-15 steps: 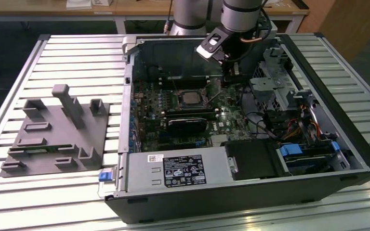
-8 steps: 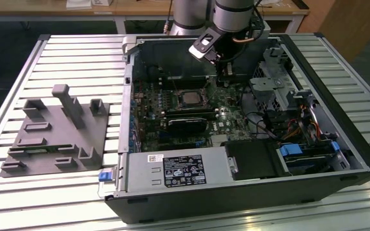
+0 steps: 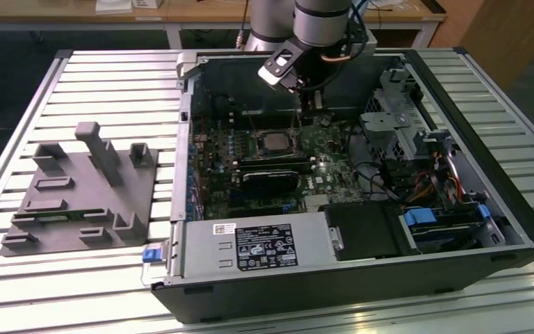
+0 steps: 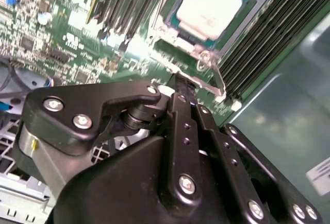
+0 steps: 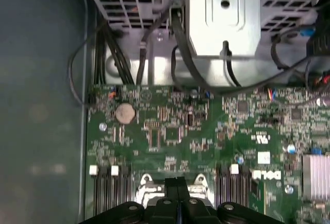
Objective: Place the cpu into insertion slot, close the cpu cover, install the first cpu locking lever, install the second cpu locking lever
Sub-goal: 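Close the cpu cover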
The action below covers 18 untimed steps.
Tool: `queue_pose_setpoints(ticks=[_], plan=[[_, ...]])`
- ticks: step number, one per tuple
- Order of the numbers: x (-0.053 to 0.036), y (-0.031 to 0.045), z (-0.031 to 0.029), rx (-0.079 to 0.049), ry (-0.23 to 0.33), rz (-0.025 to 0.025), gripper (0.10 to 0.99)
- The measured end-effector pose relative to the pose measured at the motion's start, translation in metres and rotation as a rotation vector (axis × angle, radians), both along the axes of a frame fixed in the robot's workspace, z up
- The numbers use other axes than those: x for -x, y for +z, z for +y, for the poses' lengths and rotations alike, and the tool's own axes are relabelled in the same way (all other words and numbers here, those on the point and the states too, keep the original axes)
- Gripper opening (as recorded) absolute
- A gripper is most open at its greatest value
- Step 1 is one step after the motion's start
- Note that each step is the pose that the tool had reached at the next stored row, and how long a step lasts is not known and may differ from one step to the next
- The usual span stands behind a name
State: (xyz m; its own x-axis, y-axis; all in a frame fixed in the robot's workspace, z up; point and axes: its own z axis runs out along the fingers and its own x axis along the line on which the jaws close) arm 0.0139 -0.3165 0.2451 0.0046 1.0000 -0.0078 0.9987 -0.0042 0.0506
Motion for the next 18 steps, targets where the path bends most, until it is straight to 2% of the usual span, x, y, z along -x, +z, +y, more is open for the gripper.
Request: queue_pose_setpoints(ticks=[18], plan=[[0.0289,-0.0016,-0.0001,0.000,0.000,-0.0010,0.106]])
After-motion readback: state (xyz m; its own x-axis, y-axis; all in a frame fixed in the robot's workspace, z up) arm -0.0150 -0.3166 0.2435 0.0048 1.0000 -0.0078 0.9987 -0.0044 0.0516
